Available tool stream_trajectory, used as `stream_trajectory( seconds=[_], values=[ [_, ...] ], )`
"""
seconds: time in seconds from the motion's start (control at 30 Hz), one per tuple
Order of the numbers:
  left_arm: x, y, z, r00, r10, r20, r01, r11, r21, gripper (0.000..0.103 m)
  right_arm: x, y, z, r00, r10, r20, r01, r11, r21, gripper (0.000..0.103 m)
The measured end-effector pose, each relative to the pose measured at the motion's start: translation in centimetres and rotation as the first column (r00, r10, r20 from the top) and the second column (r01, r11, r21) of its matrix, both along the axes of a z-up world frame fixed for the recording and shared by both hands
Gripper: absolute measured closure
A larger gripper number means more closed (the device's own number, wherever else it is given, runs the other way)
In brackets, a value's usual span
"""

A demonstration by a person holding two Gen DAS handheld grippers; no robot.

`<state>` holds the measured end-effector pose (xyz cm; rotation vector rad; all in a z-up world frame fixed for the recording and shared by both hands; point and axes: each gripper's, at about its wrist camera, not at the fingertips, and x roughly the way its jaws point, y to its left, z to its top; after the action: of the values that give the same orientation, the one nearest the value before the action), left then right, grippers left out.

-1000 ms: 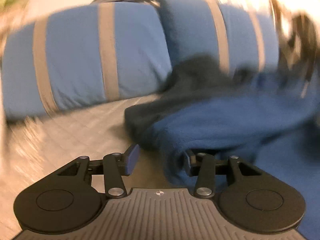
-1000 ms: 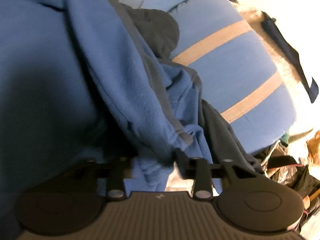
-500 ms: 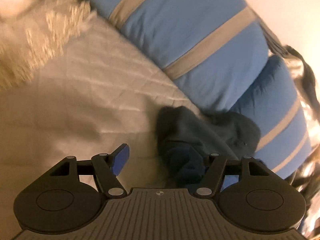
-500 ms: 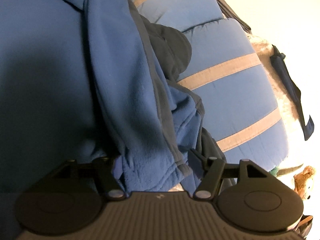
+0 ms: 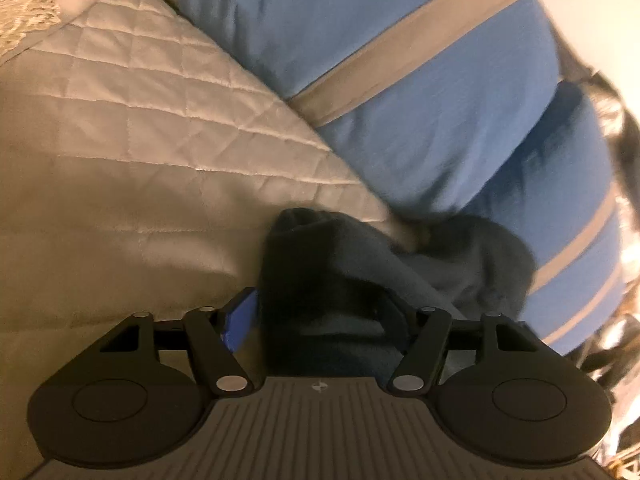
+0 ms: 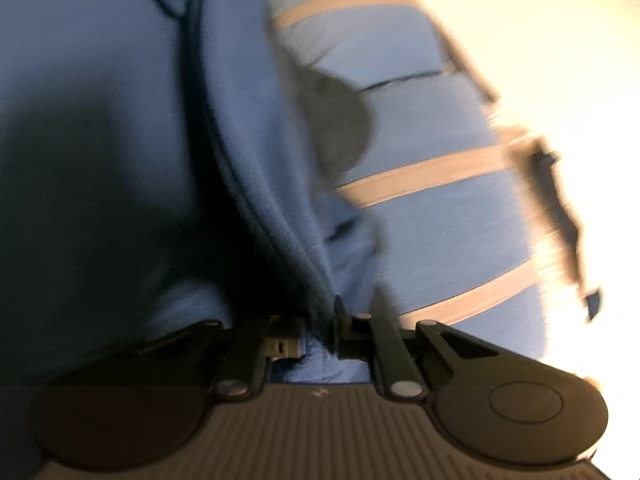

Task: Fold clothes

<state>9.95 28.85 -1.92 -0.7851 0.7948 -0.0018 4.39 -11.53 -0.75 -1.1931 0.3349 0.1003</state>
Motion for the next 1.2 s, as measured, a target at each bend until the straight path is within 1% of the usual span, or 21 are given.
stream_trajectory(
  seconds=[0.03,0.07,0.1,0.17,0.2,0.23,0.27,0.3,0.33,0.37,0.5,0.57,0.63,0.7,0.8,0.87,0.93,1.03,1.1,1.13,1.2],
  values=[
    [0.4,-0.1,0.2,1.000,-0.012,-0.004,0.012,1.000,0.014,0.081,-0.1,0.0,0.3,0.998,0.003,0.057,-0.002,1.000,-0.014,0.083],
    [0.6,-0.2,0.8,1.000,-0.015,0.008,0.015,1.000,0.023,0.088,-0.2,0.1,0.5,0.994,0.011,0.111,-0.008,1.000,-0.029,0.084],
    [0.7,-0.2,1.4,1.000,-0.019,0.021,0.018,0.999,0.032,0.091,-0.2,0.3,0.4,0.993,0.019,0.117,-0.014,0.999,-0.042,0.088],
    [0.3,-0.5,3.8,0.991,-0.023,0.135,0.008,0.994,0.112,0.092,-0.2,0.7,-0.2,0.996,0.033,0.080,-0.028,0.998,-0.065,0.092],
    [0.3,-0.4,4.6,0.987,-0.027,0.161,0.006,0.992,0.129,0.092,-0.2,0.9,-0.4,0.997,0.040,0.062,-0.035,0.997,-0.076,0.092],
    [0.2,-0.3,5.5,0.982,-0.030,0.188,0.003,0.989,0.146,0.092,0.0,1.0,-1.2,0.999,0.037,-0.012,-0.038,0.995,-0.091,0.091],
    [0.2,-0.3,6.4,0.976,-0.035,0.213,-0.001,0.987,0.163,0.092,0.2,1.1,-2.1,0.994,0.032,-0.103,-0.043,0.993,-0.106,0.086],
    [0.2,-0.2,7.2,0.970,-0.040,0.238,-0.004,0.984,0.180,0.092,0.3,1.2,-2.7,0.986,0.033,-0.162,-0.051,0.993,-0.108,0.075],
    [0.6,-0.5,7.2,0.972,-0.059,0.229,0.010,0.978,0.208,0.092,0.2,1.2,-3.3,0.978,0.036,-0.207,-0.058,0.993,-0.103,0.073],
    [1.1,-1.0,7.1,0.975,-0.073,0.211,0.019,0.969,0.247,0.092,0.2,1.3,-3.3,0.973,0.041,-0.228,-0.061,0.995,-0.083,0.065],
    [4.0,-2.6,7.0,0.985,-0.123,0.125,0.062,0.912,0.406,0.092,0.3,1.5,-2.1,0.969,0.062,-0.241,-0.056,0.998,0.033,0.031],
    [5.5,-2.9,7.5,0.985,-0.143,0.092,0.087,0.888,0.451,0.092,0.4,1.4,-1.2,0.971,0.067,-0.228,-0.048,0.995,0.090,0.021],
    [6.8,-3.3,7.5,0.987,-0.145,0.064,0.099,0.877,0.469,0.092,0.4,1.3,-0.5,0.973,0.080,-0.217,-0.054,0.991,0.125,0.014],
    [7.8,-4.3,6.8,0.987,-0.157,0.021,0.123,0.841,0.527,0.091,0.4,1.1,0.4,0.972,0.099,-0.214,-0.065,0.985,0.160,0.003],
    [8.7,-5.6,6.1,0.987,-0.155,-0.030,0.142,0.794,0.591,0.090,-0.7,1.5,1.6,0.955,0.149,-0.257,-0.087,0.967,0.239,0.000],
    [8.8,-5.8,6.3,0.991,-0.127,-0.042,0.127,0.799,0.588,0.087,-1.2,1.5,1.9,0.942,0.180,-0.283,-0.100,0.956,0.277,0.000],
    [8.5,-6.1,7.1,0.991,-0.118,-0.056,0.128,0.787,0.603,0.081,-1.7,1.6,1.9,0.937,0.195,-0.289,-0.112,0.953,0.281,0.000],
    [7.1,-5.9,9.6,0.995,-0.091,-0.034,0.092,0.772,0.628,0.069,-1.9,1.1,2.6,0.953,0.153,-0.263,-0.069,0.950,0.303,0.000],
    [4.9,-5.2,12.1,0.995,-0.087,0.038,0.046,0.793,0.608,0.044,-1.7,-0.5,4.2,0.965,0.098,-0.242,0.011,0.910,0.414,0.000],
    [3.7,-4.9,13.3,0.994,-0.084,0.073,0.024,0.802,0.596,0.040,-1.3,-1.9,5.5,0.969,0.068,-0.240,0.065,0.860,0.507,0.000],
    [1.3,-4.3,14.9,0.989,-0.097,0.114,0.014,0.817,0.576,0.033,-0.5,-4.9,7.5,0.967,-0.003,-0.253,0.176,0.727,0.663,0.000]
  ],
)
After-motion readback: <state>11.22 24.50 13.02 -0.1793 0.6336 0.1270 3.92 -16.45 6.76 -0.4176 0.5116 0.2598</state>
